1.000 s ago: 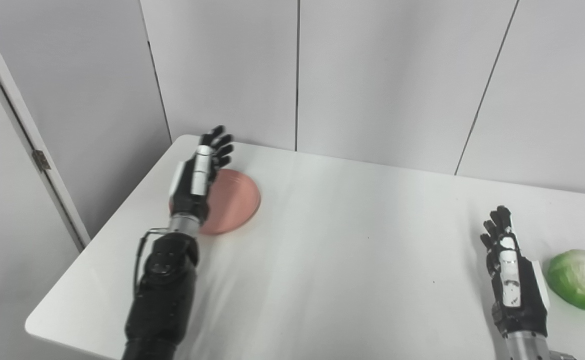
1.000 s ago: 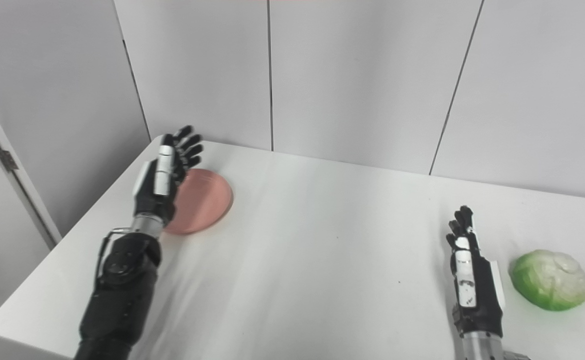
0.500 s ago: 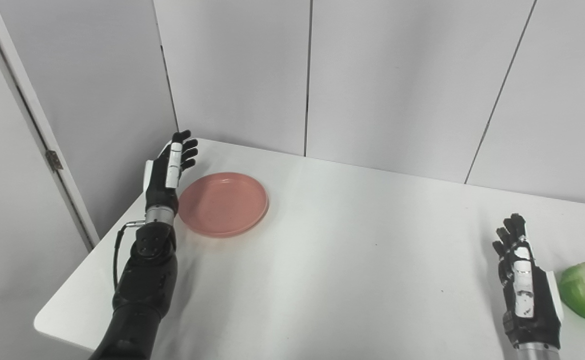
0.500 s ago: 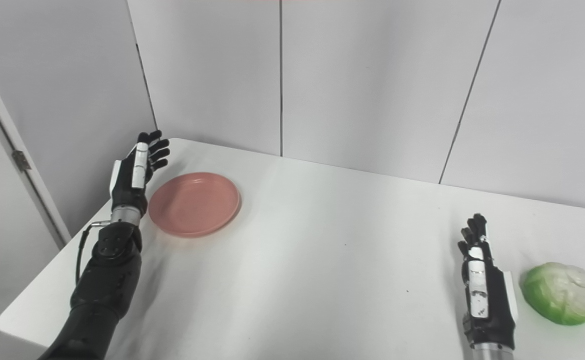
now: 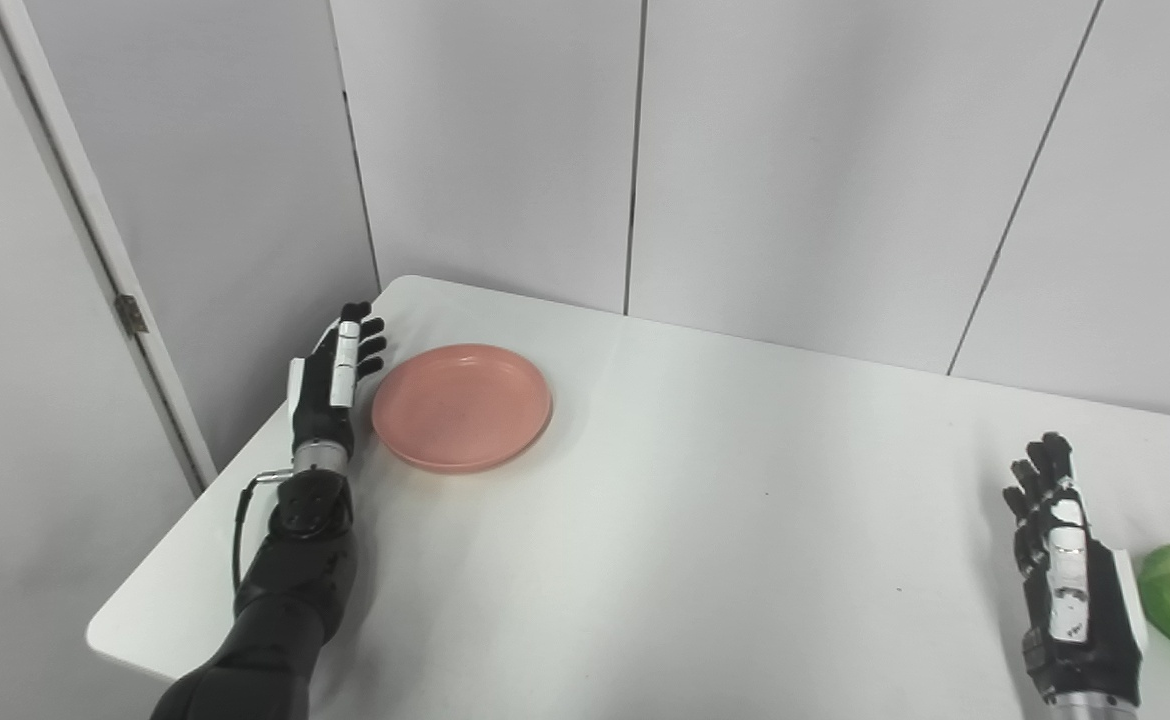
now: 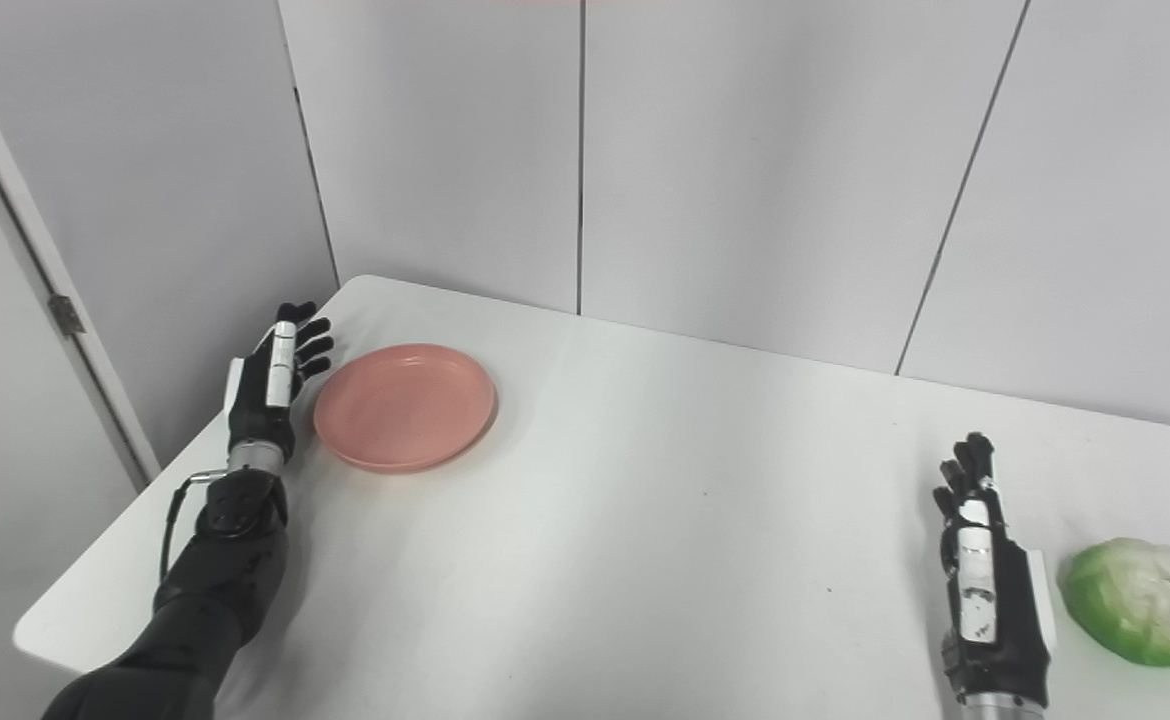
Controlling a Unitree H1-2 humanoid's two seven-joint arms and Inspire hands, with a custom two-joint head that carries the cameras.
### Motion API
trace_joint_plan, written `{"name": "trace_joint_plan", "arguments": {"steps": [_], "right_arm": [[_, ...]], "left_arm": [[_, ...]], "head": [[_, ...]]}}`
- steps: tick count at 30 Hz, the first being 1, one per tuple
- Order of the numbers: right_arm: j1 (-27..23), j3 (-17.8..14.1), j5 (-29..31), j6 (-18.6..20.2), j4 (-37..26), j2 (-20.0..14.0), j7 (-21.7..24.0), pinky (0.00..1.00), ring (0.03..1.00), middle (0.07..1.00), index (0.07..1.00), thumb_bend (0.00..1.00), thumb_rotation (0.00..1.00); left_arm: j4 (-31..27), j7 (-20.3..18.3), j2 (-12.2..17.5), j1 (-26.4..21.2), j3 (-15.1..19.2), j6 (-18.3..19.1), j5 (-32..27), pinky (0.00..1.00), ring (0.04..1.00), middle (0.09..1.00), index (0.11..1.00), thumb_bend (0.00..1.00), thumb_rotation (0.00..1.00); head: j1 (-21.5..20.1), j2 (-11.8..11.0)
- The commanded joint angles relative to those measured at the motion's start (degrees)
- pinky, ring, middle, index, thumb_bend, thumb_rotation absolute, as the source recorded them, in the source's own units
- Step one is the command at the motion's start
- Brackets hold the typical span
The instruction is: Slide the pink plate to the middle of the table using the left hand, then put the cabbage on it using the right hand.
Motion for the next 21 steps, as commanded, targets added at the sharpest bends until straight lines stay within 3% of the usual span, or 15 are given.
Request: {"name": "trace_joint_plan", "arguments": {"steps": [1, 11, 14, 21], "right_arm": [[2.85, -0.26, 0.16, -1.71, 1.70, -0.37, 0.53, 1.00, 1.000, 1.000, 1.000, 0.62, 1.00], [3.80, -0.18, -0.12, -0.68, -0.35, 0.09, 0.04, 1.00, 1.000, 1.000, 1.000, 0.61, 0.99], [3.75, -0.19, -0.24, -0.60, -0.42, 0.20, -0.16, 1.00, 1.000, 1.000, 1.000, 0.60, 0.98], [3.60, 0.18, -0.67, 0.01, -0.86, 0.32, -0.29, 1.00, 1.000, 1.000, 1.000, 0.58, 0.98]], "left_arm": [[1.17, 0.59, 1.75, -2.81, -0.67, -2.26, 0.90, 0.80, 0.811, 0.815, 0.806, 0.76, 1.00], [5.94, -2.36, -0.24, -4.05, -1.16, -2.50, -1.67, 0.86, 0.841, 0.832, 0.825, 0.76, 1.00], [5.48, -3.82, -1.09, -4.18, -1.33, -1.80, -2.46, 0.90, 0.856, 0.843, 0.840, 0.76, 1.00], [1.02, -6.97, -4.65, -3.55, -2.41, 0.58, -3.91, 0.87, 0.854, 0.840, 0.833, 0.76, 1.00]], "head": [[-0.06, 0.09], [-0.52, 1.03], [-0.80, 1.23], [-1.65, 1.50]]}}
